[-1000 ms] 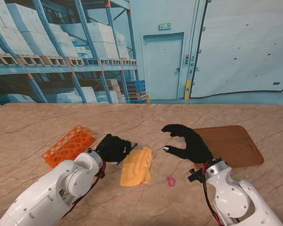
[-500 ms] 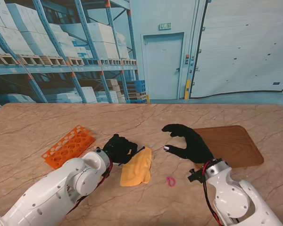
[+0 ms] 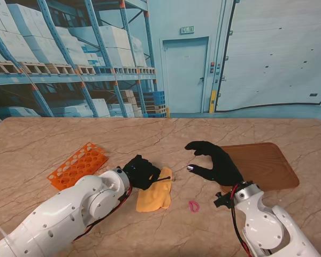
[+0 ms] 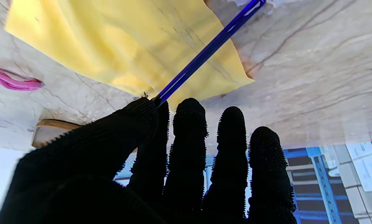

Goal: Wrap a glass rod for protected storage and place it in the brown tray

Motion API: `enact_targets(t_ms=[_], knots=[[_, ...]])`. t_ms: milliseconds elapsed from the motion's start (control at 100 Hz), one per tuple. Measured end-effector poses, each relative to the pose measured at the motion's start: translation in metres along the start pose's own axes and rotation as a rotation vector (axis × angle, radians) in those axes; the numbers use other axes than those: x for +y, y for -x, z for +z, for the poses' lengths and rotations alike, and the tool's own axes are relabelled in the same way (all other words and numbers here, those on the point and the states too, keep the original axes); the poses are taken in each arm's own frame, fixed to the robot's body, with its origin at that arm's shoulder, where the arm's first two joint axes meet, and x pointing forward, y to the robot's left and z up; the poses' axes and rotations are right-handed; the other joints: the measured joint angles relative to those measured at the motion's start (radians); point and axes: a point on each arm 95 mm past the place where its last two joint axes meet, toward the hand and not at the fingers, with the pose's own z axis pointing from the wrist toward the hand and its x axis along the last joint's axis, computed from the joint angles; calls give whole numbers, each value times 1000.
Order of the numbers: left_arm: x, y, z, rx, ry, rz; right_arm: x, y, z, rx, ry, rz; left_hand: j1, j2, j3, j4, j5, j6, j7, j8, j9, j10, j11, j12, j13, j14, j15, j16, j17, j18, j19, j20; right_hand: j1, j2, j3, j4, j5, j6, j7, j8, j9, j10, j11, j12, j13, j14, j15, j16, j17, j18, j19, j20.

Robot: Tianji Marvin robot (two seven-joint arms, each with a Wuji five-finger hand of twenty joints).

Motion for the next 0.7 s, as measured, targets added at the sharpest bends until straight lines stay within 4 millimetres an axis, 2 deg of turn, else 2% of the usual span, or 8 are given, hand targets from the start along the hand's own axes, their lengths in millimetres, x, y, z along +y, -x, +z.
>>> enact_targets(t_ms=[200,560,590,700], knots=[[2,-4,5,10,39,8,0,0,0,-1,1,1,0,-1,0,0,0,1,9,-17,12,0,10,0,1,0,13,3,19,-1,24,42,0,0,-1,0,0,0,0,0,0,0,0,0,0,0,0,0,0,0,0,0],[12,-7,14,-11,55,86,0,0,-1,-3,9,8,0,-1,0,0,0,5,11,-18,12,0,12,0,2,0,18,13,25,-3,25,59,-11,-1,-26,0,13,0,-1,0,0,0,0,0,0,2,0,0,0,0,-6,0],[13,-7,15,-12,56,89,0,0,-1,-3,9,8,0,-1,0,0,0,5,11,-18,12,0,12,0,2,0,18,13,25,-3,25,59,-11,32,-13,0,13,0,-1,0,0,0,0,0,0,2,0,0,0,1,-6,0],[14,-9,17,-14,59,95,0,0,-1,-3,9,9,0,-1,0,0,0,9,11,-18,12,0,24,0,2,1,21,13,27,-4,25,59,-11,36,-23,0,14,0,-1,0,0,1,0,0,0,2,0,0,0,1,-6,0]])
